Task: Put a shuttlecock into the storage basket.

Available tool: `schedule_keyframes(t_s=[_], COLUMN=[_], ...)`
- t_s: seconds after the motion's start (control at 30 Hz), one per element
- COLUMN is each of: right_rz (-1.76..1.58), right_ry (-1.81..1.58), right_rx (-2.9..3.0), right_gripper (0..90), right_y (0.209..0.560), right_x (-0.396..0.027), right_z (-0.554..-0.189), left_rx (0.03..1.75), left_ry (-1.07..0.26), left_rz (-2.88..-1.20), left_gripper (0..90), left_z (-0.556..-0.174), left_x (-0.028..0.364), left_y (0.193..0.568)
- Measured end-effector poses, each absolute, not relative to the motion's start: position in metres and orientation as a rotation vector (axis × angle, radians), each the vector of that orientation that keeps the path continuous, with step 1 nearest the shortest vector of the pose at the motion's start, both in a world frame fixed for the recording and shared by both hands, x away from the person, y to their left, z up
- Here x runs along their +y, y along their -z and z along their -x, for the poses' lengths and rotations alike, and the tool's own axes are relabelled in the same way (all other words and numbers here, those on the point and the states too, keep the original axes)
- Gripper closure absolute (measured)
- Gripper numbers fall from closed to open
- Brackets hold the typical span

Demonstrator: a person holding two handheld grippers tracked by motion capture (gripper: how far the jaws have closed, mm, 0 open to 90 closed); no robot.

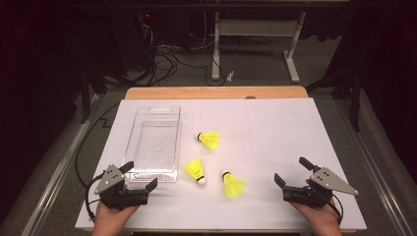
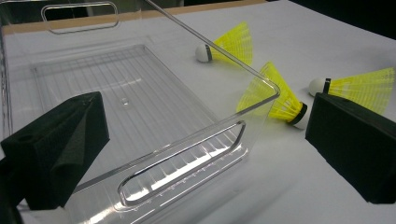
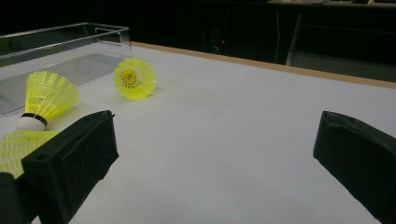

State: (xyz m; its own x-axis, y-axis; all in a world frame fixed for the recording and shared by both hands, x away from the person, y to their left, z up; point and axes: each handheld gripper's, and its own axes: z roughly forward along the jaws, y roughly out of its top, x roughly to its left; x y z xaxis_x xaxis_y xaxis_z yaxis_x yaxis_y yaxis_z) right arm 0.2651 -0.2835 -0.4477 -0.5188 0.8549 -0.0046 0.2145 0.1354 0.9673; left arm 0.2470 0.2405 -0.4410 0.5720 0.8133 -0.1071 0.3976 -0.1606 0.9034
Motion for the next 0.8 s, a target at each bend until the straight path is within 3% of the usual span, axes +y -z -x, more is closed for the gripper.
schedule_keyframes(t_s=[0.8], right_rz=[-1.036], right_ry=[-1.414], right_rx=[1.819], right_gripper=[0.3], right_y=[0.4474], right_x=[-0.2865], right_z=[-0.2656], left_rx=[1.012], left_ry=[-0.495], left_rz=[-1.758], left_gripper=[0.8], left_z=[-0.2457], left_x=[0.2438], left_y=[0.4405])
